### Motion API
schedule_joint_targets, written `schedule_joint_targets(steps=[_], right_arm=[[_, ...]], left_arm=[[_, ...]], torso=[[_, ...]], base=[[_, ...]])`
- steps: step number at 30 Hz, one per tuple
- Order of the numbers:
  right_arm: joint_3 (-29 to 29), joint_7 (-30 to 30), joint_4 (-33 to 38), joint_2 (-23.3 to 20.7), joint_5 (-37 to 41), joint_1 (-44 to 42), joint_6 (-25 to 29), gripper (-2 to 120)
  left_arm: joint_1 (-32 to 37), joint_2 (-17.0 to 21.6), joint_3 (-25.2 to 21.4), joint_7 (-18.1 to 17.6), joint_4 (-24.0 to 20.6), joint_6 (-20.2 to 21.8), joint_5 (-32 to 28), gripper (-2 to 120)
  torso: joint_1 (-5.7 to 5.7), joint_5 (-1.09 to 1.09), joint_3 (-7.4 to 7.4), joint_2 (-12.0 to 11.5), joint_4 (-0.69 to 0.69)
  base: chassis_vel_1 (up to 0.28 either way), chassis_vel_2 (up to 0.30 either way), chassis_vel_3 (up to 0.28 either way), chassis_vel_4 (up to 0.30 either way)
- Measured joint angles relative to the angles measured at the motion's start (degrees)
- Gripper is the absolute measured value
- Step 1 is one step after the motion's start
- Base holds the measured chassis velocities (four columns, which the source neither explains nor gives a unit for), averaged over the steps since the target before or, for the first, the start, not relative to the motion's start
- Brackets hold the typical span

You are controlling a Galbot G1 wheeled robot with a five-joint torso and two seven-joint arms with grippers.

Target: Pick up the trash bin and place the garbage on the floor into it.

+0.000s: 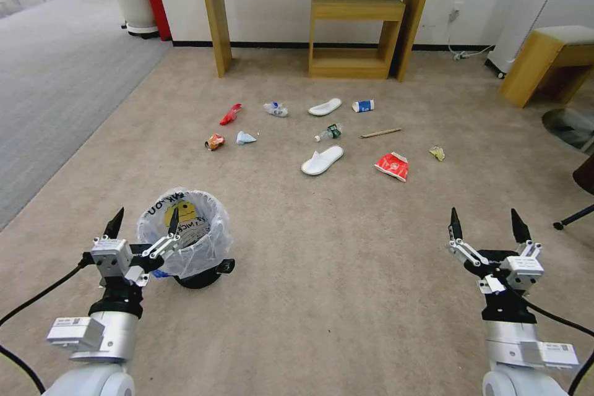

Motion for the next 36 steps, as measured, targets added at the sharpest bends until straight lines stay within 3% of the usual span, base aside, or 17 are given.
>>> schedule_joint_targets(steps=[10, 25, 36], right_arm=[[0.09, 0.11, 0.14, -0.01, -0.01, -0.03, 0.03, 100], [-0.01, 0.22, -0.42, -0.08, -0.2, -0.13, 1.46, 100], [-0.33, 0.93, -0.4, -0.15, 0.23, -0.09, 2.19, 100]], left_arm=[[0.59, -0.18, 0.09, 0.14, -0.4, -0.11, 0.54, 100], [0.93, -0.21, 0.48, 0.39, -0.53, -0.43, 1.32, 100], [1.0, 0.01, 0.61, 0.43, -0.42, -0.53, 1.47, 100]], torso=[[0.0, 0.0, -0.01, 0.01, 0.0], [0.01, 0.0, 0.01, 0.0, 0.01], [0.0, 0.0, -0.01, 0.0, 0.0]], base=[[-0.018, 0.022, 0.017, -0.014], [-0.166, 0.204, 0.168, -0.208], [-0.031, 0.085, 0.025, -0.091]])
